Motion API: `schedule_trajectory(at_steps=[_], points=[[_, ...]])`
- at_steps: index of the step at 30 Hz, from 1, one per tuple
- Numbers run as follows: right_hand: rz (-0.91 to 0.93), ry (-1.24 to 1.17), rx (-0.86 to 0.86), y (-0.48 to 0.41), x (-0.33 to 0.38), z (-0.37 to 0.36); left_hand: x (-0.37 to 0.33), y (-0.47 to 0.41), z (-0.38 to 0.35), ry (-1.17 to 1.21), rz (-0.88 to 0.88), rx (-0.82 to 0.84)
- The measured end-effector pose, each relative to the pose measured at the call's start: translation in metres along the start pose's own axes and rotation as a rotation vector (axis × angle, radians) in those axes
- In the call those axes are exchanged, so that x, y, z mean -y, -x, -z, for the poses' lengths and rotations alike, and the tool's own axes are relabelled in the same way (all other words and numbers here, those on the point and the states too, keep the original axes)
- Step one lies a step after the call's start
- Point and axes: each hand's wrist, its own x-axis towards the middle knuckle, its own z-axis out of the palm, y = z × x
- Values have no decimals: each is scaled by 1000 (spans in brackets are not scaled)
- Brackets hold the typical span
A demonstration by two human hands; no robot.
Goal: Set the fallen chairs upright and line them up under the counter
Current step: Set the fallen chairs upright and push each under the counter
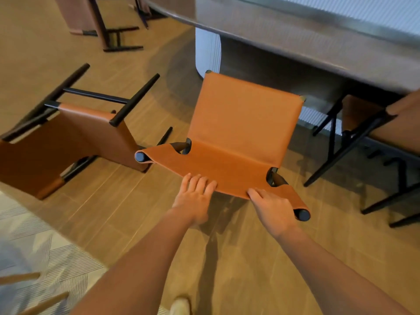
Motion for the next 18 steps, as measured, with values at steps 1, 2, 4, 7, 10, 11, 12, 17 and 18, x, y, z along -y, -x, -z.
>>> schedule_trajectory(at_steps=[1, 2, 4, 7, 10, 11, 12, 17, 18], points=[[4, -7, 4, -7, -6, 3, 2, -8, 7, -1, -12, 11], [1, -21, 12, -17, -13, 8, 3, -18, 13, 11, -24, 16], [-54, -57, 59, -36, -25, 15, 4, -36, 25, 33, -39, 29], [-132, -62, 161, -68, -45, 22, 8, -66, 47, 31, -70, 74], [-162, -57, 183, -97, -64, 31, 11, -95, 71, 24, -92, 91], [-171, -51, 182, -107, -72, 33, 11, -106, 78, 22, -98, 85], [-183, -46, 174, -118, -80, 35, 12, -118, 86, 23, -101, 76], [-196, -21, 172, -176, -123, 40, 16, -181, 122, 4, -131, 45], [-200, -18, 175, -185, -130, 41, 17, -191, 128, -1, -130, 42]])
